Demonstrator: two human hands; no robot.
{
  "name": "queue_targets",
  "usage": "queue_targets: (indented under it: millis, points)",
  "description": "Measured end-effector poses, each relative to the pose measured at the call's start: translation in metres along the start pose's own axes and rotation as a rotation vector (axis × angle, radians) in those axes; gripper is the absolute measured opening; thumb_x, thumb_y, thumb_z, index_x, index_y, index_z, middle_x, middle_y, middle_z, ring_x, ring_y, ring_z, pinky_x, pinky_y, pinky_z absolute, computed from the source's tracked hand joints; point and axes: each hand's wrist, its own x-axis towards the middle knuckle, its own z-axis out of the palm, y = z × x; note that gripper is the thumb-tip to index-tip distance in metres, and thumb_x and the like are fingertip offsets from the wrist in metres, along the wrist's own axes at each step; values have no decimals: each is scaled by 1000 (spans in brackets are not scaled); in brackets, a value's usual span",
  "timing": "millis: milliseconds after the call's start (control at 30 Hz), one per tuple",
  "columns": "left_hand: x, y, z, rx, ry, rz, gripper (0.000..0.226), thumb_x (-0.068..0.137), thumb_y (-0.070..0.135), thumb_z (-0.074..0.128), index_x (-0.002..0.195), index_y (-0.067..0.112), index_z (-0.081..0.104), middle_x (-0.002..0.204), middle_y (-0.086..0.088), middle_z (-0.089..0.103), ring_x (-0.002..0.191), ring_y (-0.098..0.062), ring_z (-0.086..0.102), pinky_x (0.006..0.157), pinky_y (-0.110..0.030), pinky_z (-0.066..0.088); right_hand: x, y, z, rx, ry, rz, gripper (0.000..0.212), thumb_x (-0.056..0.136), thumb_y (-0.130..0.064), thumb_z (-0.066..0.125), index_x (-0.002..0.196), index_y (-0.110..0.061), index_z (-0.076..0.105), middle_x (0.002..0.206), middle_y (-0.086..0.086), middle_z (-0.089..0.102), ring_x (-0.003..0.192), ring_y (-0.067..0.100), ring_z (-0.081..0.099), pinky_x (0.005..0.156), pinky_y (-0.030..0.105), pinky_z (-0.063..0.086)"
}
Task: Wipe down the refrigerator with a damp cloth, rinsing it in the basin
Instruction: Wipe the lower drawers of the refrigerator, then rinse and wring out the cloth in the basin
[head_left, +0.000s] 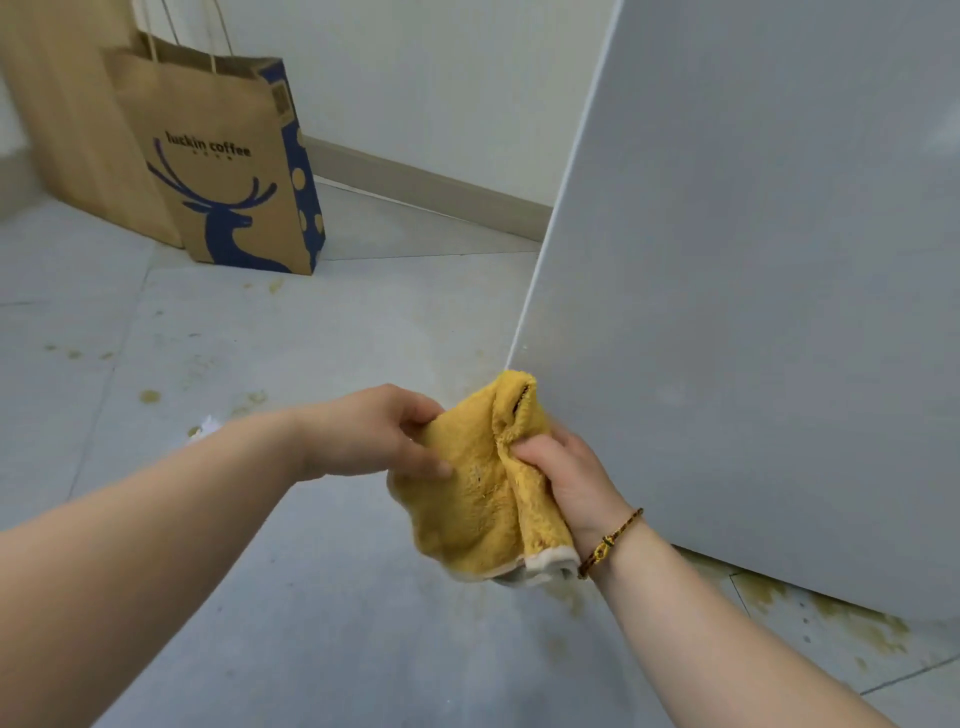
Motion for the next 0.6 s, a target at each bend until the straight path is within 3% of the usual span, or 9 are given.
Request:
queue_targets:
  millis: [67, 133, 200, 300, 433, 533, 600]
  points:
    - [-22, 9, -11, -79, 58, -17, 16, 72, 27, 76, 82, 18, 66, 80, 1, 66, 76, -10, 60, 66, -17, 50, -9, -17, 18, 118, -32, 68, 44, 48, -23, 72, 87, -8, 60, 75, 6, 67, 68, 17, 65, 61, 27, 55]
    - [-47, 21, -22, -248, 109, -42, 22, 67, 32, 78, 76, 16, 66, 69, 6, 64, 67, -7, 60, 54, -15, 46, -18, -40, 39, 187, -76, 132, 84, 35, -38, 88, 105, -2, 59, 99, 18, 67, 89, 28, 66, 76, 39, 56]
    - [-78, 42, -35, -404, 144, -52, 29, 60, 35, 75, 76, 13, 65, 64, 8, 66, 61, -5, 62, 50, -13, 45, -29, -68, 63, 176, -105, 153, 102, 29, -52, 89, 112, -2, 56, 107, 20, 65, 97, 30, 64, 81, 43, 54]
    - [-139, 80, -67, -599, 232, -65, 30, 57, 35, 66, 80, 16, 67, 71, 7, 71, 67, -3, 66, 60, -18, 49, -52, -133, 113, 50, -91, 153, 77, 32, -40, 91, 97, -14, 58, 91, 7, 68, 84, 20, 67, 74, 35, 57]
    - [-214, 127, -108, -676, 297, -95, 39, 56, 34, 68, 88, 12, 68, 86, -4, 72, 83, -20, 68, 75, -33, 54, -82, -201, 176, -94, -83, 140, 15, 77, -9, 70, 87, -14, 61, 88, 5, 68, 85, 19, 65, 82, 37, 54]
    - [-277, 161, -140, -693, 420, -147, 34, 55, 36, 70, 79, 14, 63, 81, -5, 67, 81, -24, 64, 68, -35, 52, -99, -247, 225, -342, 8, 79, 11, 82, -9, 65, 81, -19, 63, 87, 3, 67, 92, 23, 63, 89, 42, 51]
    - [-325, 188, -164, -715, 499, -171, 28, 63, 36, 75, 80, 16, 63, 86, -6, 66, 87, -27, 63, 72, -37, 52, -119, -286, 261, -411, 49, 63, 8, 81, -15, 66, 84, -21, 62, 91, 3, 66, 95, 24, 62, 90, 43, 50]
